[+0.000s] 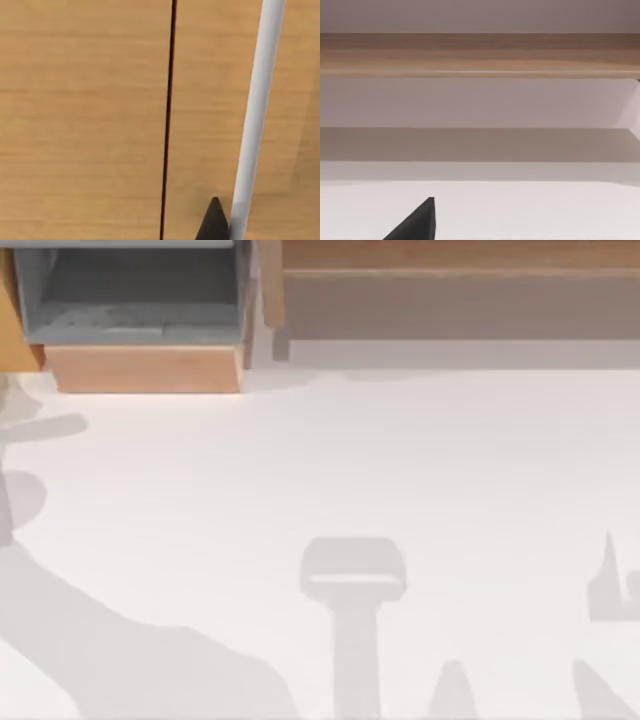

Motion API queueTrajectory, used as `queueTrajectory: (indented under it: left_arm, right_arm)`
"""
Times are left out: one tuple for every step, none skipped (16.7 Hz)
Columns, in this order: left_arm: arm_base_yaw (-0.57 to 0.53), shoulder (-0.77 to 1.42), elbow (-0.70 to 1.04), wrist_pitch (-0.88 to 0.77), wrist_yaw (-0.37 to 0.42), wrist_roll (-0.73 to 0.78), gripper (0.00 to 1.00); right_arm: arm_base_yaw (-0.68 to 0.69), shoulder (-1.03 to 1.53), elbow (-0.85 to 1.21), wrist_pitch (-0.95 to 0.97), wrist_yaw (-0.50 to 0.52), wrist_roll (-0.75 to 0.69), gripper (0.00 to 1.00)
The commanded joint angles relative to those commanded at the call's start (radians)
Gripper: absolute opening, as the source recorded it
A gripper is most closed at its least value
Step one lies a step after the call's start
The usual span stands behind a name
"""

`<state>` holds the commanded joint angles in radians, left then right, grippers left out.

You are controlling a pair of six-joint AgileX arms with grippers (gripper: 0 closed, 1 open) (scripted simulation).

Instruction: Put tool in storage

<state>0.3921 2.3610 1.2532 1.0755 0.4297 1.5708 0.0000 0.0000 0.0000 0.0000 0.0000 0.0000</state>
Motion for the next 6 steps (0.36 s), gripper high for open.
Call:
queueTrajectory:
  left_arm:
    - [0.000,0.000,0.000,0.000,0.000,0.000,1.00]
    - [0.000,0.000,0.000,0.000,0.000,0.000,1.00]
    - [0.000,0.000,0.000,0.000,0.000,0.000,1.00]
    - [0.000,0.000,0.000,0.000,0.000,0.000,1.00]
    - [0.000,0.000,0.000,0.000,0.000,0.000,1.00]
    - [0.000,0.000,0.000,0.000,0.000,0.000,1.00]
  right_arm:
    - [0.000,0.000,0.000,0.000,0.000,0.000,1.00]
    - [0.000,0.000,0.000,0.000,0.000,0.000,1.00]
    - [0.000,0.000,0.000,0.000,0.000,0.000,1.00]
    - [0.000,0.000,0.000,0.000,0.000,0.000,1.00]
    - [0.000,0.000,0.000,0.000,0.000,0.000,1.00]
    - [0.000,0.000,0.000,0.000,0.000,0.000,1.00]
